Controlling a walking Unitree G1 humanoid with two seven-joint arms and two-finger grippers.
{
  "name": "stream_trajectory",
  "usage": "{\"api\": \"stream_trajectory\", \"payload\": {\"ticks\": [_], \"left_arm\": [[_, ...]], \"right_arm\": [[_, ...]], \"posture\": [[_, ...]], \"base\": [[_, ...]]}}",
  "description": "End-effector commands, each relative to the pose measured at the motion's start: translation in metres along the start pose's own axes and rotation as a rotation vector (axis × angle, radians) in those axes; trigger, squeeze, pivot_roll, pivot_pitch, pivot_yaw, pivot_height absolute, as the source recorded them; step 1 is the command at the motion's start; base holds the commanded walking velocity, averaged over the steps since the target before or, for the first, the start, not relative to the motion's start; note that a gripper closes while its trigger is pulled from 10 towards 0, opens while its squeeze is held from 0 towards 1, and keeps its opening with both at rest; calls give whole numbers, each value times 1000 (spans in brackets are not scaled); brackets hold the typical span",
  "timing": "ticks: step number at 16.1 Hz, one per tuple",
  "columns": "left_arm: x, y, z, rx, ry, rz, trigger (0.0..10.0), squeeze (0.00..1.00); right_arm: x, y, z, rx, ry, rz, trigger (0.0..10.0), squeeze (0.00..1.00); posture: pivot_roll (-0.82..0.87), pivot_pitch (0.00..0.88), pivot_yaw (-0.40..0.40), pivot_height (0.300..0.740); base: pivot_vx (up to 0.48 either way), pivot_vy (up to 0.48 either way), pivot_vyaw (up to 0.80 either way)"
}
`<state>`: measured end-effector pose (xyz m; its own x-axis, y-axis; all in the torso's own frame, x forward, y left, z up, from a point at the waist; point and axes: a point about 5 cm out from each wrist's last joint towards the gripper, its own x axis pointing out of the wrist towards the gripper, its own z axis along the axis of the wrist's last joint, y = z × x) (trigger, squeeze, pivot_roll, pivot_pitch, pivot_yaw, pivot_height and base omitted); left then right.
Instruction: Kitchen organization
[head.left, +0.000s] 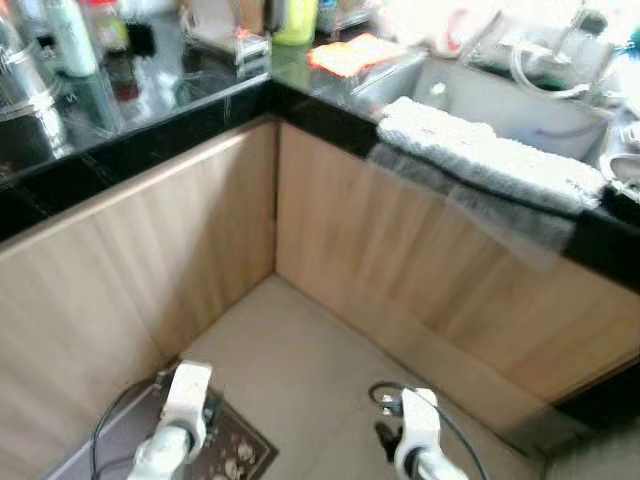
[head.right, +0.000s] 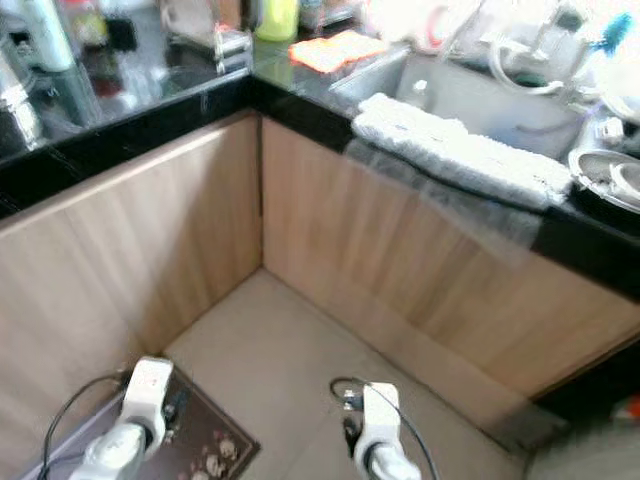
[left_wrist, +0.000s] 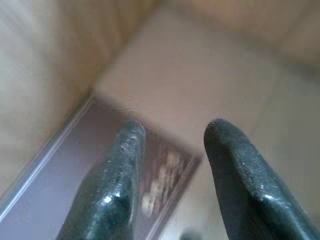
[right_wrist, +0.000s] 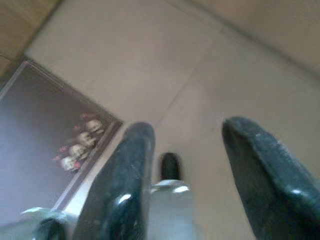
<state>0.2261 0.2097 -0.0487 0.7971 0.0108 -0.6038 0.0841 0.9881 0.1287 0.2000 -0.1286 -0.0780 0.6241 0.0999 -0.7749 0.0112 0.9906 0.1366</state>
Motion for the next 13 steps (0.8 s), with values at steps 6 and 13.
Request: {"api": "stream_trajectory", "payload": {"ticks": [6,13], "left_arm": [[0,-9,-5,-15,33,-9,10000,0],[0,-11,-9,-8,63,-13,10000,0]], "right_arm": [[-1,-9,0,-7,7,-25,10000,0],[-1,-8,0,-5,7,-27,10000,0]], "posture": [[-8,56,-37,740],[-15,55,-33,740]], "base": [[0,0,-657],[0,0,-644]]}}
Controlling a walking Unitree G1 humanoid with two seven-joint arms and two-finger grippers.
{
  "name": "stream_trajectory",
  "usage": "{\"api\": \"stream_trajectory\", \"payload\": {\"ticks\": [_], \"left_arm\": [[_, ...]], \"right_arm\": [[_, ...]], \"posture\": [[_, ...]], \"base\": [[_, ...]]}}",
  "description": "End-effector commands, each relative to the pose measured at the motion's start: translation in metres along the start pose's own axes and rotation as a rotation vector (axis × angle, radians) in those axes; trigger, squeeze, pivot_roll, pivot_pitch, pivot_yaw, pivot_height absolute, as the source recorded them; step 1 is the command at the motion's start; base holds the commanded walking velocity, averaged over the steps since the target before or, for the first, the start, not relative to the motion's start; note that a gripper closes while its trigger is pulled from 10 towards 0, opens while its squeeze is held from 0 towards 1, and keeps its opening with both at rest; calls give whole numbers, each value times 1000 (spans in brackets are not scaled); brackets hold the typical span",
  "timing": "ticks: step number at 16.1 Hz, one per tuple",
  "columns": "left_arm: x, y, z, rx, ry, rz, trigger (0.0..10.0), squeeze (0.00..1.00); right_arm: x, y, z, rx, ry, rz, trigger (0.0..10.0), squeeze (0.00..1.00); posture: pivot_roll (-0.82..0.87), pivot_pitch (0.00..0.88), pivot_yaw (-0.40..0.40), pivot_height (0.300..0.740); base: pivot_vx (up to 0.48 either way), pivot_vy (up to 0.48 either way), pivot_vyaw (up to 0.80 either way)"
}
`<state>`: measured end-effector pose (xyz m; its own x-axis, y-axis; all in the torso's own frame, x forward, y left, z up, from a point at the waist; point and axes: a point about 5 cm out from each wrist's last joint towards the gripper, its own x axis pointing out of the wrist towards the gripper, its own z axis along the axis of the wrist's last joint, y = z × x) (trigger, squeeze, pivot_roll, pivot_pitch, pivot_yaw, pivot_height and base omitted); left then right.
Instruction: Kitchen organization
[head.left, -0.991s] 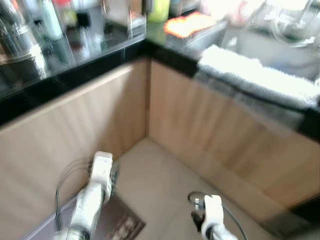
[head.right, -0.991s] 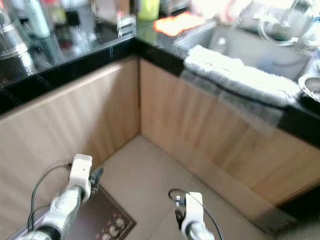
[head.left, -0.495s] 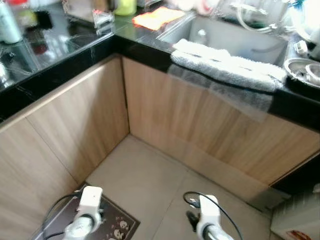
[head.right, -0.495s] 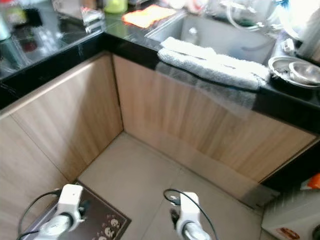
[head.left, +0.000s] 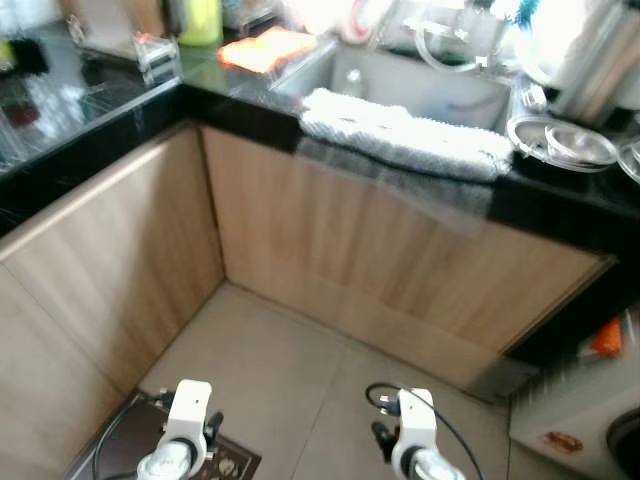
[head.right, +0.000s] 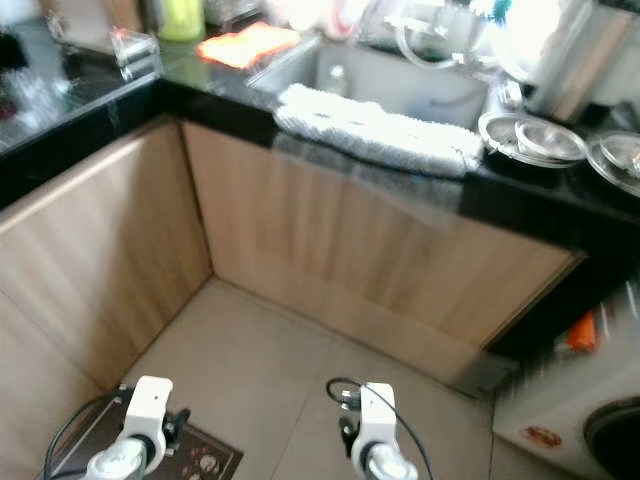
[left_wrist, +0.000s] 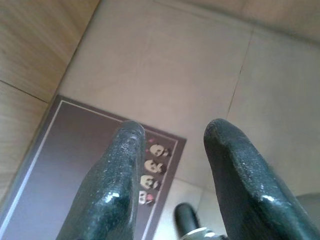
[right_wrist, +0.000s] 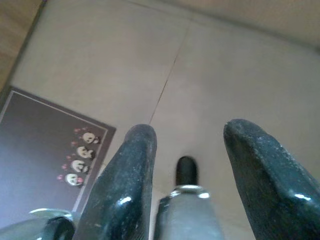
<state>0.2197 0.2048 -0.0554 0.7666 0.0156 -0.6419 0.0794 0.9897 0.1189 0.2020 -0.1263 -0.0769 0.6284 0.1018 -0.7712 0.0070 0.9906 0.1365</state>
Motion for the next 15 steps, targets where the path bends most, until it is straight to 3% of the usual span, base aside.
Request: {"api": "stream_trajectory", "payload": {"ticks": [1,15], "left_arm": [[1,-5,0,1,12,-9,10000,0],[1,-5,-3,-12,40,-17,10000,0]], "right_arm": [[-1,-10,-2,-2,12,-29,10000,0],[-1,-8,-3,4,13,-32,10000,0]], "posture": [[-12,57,-32,740],[-19,69,-23,740]], "base": [[0,0,-644],[0,0,-643]]}}
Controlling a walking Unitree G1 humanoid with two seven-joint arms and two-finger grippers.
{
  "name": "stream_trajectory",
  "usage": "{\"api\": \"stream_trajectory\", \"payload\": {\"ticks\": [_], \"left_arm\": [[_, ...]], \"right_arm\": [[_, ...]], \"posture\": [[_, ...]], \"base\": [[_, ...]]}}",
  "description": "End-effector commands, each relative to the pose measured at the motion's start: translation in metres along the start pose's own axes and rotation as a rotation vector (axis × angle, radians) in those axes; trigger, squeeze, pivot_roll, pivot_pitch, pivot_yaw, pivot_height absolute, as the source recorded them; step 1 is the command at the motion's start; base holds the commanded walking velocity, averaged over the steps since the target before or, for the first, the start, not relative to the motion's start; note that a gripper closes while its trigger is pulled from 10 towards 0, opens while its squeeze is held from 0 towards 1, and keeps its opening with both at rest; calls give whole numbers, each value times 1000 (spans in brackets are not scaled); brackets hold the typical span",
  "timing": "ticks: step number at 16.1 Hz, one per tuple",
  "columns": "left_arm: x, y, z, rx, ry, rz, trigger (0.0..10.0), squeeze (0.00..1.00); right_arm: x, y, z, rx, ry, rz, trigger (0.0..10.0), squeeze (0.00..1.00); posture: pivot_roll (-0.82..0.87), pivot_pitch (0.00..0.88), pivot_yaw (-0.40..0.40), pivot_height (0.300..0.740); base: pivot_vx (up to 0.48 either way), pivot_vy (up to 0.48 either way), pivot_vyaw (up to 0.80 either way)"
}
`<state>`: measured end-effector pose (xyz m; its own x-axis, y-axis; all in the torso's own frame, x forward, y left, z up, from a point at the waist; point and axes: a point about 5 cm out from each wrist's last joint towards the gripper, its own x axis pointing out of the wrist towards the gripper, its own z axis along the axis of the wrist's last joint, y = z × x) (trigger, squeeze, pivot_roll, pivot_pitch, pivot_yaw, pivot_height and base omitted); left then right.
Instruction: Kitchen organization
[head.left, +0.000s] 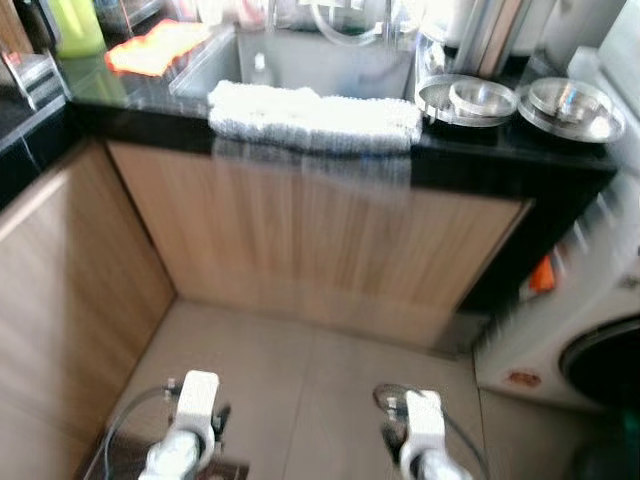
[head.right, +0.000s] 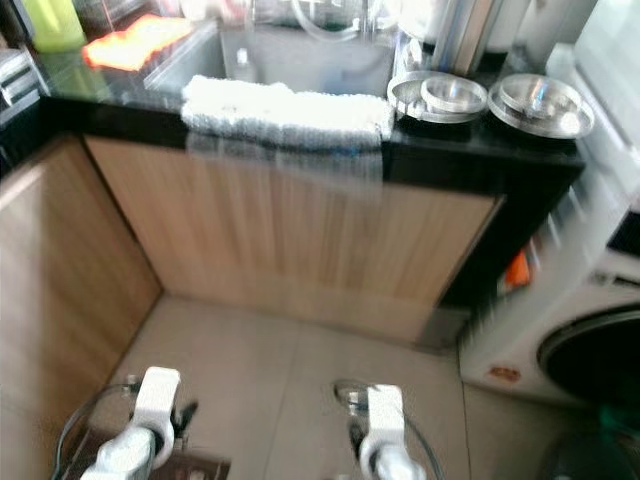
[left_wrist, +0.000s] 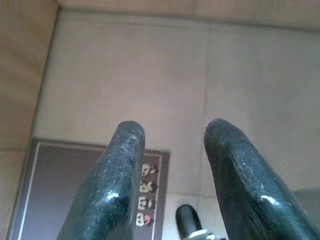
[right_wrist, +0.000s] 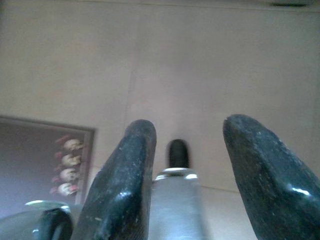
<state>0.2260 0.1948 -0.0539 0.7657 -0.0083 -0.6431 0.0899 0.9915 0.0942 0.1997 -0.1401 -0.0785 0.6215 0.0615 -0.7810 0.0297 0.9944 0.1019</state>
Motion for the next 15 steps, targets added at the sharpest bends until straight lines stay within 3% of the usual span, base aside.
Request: {"api": "stream_trajectory", "payload": {"ticks": [1,15], "left_arm": [[-3,4,-10,0,43,7,10000,0],[-3,2,-9,-1,36,0,10000,0]], "right_arm": [[0,6,-1,9,6,9,10000,0],[0,5,-2,10,6,7,10000,0]], "posture": [[-19,69,-23,740],[-18,61,-21,740]], "base": [[0,0,-644],[0,0,-642]]}}
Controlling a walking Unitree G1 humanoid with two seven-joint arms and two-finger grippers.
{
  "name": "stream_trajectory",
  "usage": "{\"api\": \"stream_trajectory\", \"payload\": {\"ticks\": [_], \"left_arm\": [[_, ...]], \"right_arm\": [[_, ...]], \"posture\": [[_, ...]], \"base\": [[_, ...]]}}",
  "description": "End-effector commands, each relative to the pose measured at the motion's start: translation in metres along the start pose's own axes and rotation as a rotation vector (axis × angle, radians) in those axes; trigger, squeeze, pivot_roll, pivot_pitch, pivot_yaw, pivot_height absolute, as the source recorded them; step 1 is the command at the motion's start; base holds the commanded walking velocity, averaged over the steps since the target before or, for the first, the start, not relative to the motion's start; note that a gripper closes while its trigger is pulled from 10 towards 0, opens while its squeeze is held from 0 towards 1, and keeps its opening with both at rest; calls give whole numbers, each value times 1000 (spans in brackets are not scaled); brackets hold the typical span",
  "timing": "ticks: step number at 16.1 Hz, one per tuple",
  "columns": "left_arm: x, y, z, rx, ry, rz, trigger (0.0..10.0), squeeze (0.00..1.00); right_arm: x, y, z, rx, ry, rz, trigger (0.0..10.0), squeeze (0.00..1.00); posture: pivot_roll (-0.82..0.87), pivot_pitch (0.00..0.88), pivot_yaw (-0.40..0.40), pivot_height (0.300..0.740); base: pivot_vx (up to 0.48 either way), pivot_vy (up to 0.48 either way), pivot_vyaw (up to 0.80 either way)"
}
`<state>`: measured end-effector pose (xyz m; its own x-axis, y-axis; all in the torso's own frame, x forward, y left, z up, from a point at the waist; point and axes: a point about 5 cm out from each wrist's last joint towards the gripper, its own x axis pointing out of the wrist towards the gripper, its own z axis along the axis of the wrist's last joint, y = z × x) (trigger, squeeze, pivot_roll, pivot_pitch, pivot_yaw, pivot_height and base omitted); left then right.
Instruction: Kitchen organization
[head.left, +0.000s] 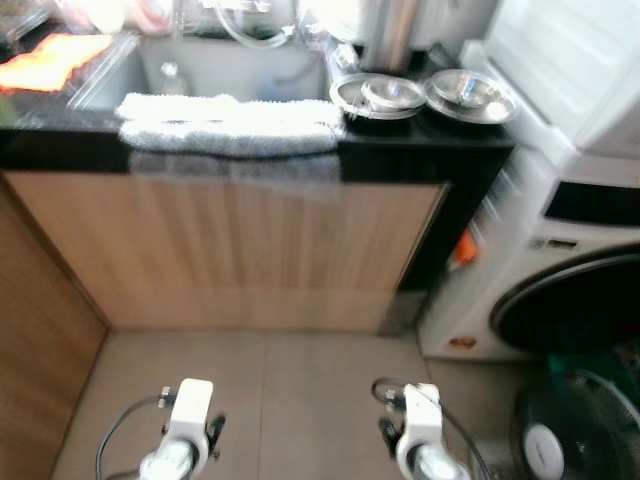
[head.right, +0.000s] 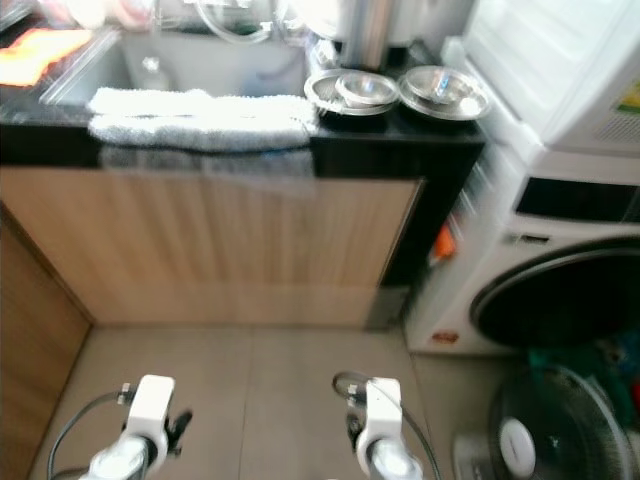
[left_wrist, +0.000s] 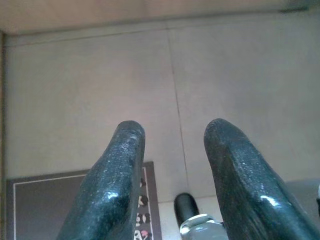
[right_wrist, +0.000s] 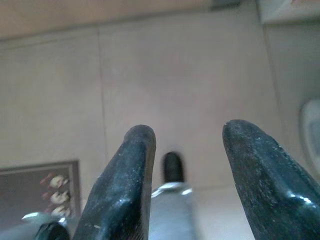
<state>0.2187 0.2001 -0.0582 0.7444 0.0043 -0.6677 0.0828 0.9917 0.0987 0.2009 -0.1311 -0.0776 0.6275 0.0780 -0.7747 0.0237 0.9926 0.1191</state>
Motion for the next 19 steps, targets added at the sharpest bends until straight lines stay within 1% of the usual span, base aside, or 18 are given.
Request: {"api": "stream_trajectory", "payload": {"ticks": [1,19], "left_arm": [[0,-2,0,1,3,-9,10000,0],[0,-4,-2,1,1,-23,10000,0]], "right_arm": [[-1,-4,-3,3,13,-10,10000,0],[-1,-4,-4,1,14,-8,10000,0]], "posture": [[-19,60,-21,740],[-20,57,-21,740]], "base": [[0,0,-638],[0,0,-641]]}}
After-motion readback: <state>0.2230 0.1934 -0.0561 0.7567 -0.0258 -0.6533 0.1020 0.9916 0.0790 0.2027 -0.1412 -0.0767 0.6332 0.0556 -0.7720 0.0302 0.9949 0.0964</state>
